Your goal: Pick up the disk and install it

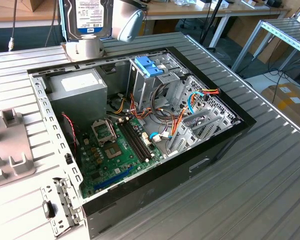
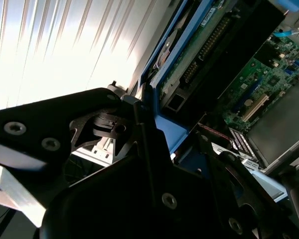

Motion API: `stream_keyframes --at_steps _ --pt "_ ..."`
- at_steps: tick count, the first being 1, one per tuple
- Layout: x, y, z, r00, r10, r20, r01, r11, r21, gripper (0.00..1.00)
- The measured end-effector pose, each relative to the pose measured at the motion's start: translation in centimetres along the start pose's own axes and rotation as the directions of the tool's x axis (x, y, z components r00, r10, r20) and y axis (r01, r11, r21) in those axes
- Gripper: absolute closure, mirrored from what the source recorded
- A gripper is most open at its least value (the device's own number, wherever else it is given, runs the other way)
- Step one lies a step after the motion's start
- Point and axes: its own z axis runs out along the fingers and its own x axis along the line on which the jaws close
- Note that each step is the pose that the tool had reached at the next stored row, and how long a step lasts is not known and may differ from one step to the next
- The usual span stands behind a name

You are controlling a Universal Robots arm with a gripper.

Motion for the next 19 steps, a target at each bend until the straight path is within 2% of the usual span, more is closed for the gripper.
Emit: stream_keyframes --at_steps 6,19 --pt "0.36 -0.40 0.02 1.0000 0.000 0.0006 0.000 1.0000 0.0000 0.63" --pt "1.92 -0.98 0.15 1.0000 0.000 0.0034 0.000 1.0000 0.0000 0.63"
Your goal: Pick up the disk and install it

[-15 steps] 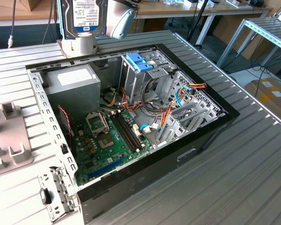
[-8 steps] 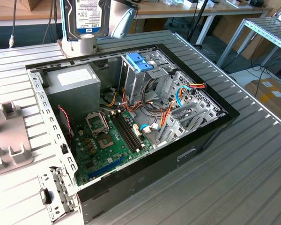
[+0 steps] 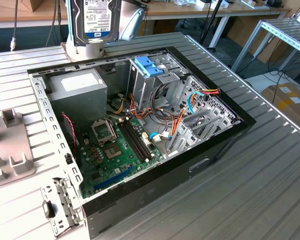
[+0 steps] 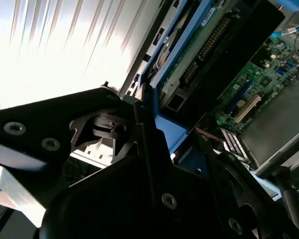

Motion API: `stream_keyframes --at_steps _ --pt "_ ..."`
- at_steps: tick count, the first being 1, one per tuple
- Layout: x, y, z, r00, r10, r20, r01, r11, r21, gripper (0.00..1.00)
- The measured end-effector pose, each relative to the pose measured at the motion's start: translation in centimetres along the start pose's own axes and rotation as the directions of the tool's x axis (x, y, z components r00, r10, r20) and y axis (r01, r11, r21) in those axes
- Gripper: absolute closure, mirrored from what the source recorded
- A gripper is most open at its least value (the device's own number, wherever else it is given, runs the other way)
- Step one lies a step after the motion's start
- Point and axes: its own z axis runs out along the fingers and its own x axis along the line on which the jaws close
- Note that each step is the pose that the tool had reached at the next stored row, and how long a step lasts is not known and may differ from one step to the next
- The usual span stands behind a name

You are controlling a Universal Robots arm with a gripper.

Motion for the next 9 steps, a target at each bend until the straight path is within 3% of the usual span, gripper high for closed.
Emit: stream_keyframes --at_steps 2,5,9 --pt "0.18 -0.07 0.02 1.0000 0.000 0.0001 0.000 1.0000 0.0000 0.63" --pt "1.72 -0.91 0.32 1.0000 0.000 0.0002 0.000 1.0000 0.0000 0.63" --pt "2.10 -1.07 0.45 1.0000 0.000 0.0002 0.000 1.0000 -0.0001 0.63"
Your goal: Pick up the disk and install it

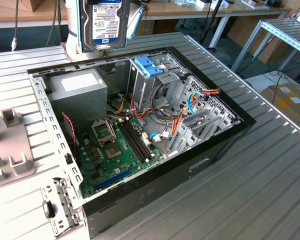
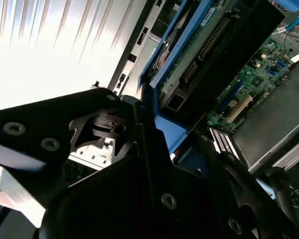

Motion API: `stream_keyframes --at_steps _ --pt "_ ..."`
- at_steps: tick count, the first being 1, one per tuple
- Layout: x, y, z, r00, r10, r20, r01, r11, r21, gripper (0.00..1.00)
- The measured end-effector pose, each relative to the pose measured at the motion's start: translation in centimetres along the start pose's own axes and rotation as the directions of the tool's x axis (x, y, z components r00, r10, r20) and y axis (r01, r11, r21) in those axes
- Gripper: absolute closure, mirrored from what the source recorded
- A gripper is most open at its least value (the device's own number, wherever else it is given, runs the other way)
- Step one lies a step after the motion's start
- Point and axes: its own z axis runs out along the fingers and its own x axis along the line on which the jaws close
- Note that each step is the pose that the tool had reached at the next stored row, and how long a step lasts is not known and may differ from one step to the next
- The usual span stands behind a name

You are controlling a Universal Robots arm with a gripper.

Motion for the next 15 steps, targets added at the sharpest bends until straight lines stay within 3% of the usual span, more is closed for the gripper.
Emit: stream_keyframes --at_steps 4,10,15 --pt "0.62 -0.13 0.11 1.0000 0.000 0.0016 0.000 1.0000 -0.0001 0.63" --pt "2.30 -0.30 0.36 0.9999 0.000 0.0153 0.000 1.0000 -0.0005 0.63" --pt "3.35 -0.39 0.98 0.9998 0.000 0.0208 0.000 1.0000 -0.0007 0.63"
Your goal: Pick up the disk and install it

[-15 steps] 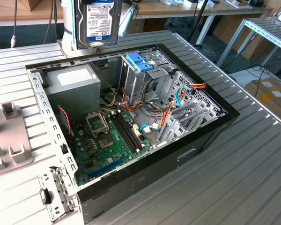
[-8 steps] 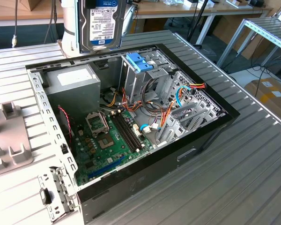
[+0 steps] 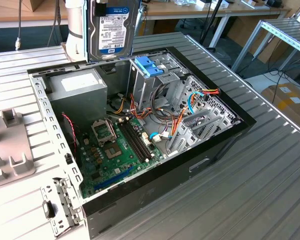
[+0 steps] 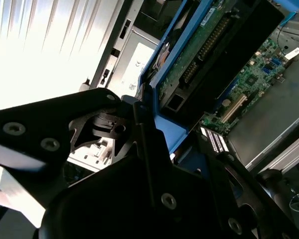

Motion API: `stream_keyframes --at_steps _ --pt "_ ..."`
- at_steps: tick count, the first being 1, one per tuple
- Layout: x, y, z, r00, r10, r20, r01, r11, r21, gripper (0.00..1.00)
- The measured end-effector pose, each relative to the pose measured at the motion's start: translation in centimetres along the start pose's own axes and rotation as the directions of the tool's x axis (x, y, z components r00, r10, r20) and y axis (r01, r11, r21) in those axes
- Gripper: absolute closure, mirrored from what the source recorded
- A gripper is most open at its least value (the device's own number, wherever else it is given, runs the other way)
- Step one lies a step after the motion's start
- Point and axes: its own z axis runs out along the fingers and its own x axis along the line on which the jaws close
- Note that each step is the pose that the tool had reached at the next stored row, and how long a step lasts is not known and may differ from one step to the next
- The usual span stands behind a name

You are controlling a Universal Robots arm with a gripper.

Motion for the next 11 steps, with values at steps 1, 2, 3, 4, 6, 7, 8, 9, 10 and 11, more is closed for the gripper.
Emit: stream_keyframes --at_steps 1,2,3,4,6,7,8,9,10,11 --pt "0.13 -0.01 0.06 1.0000 0.000 0.0008 0.000 1.0000 -0.0001 0.63" --pt "0.35 -0.03 0.16 1.0000 0.000 0.0027 0.000 1.0000 -0.0001 0.63" --pt "0.49 -0.04 0.23 1.0000 0.000 0.0039 0.000 1.0000 -0.0001 0.63" --pt "0.60 -0.06 0.29 1.0000 0.000 0.0048 0.000 1.0000 -0.0001 0.63" --pt "0.85 -0.08 0.42 1.0000 0.000 0.0066 0.000 1.0000 -0.0002 0.63" --pt "1.02 -0.10 0.52 1.0000 0.000 0.0079 0.000 1.0000 -0.0002 0.63" --pt "1.15 -0.11 0.59 1.0000 0.000 0.0086 0.000 1.0000 -0.0002 0.63" --pt "1.31 -0.13 0.69 1.0000 0.000 0.0095 0.000 1.0000 -0.0003 0.63" --pt "1.49 -0.15 0.80 0.9999 0.000 0.0102 0.000 1.0000 -0.0004 0.63" --pt "1.63 -0.17 0.88 0.9999 0.000 0.0107 0.000 1.0000 -0.0004 0.63"
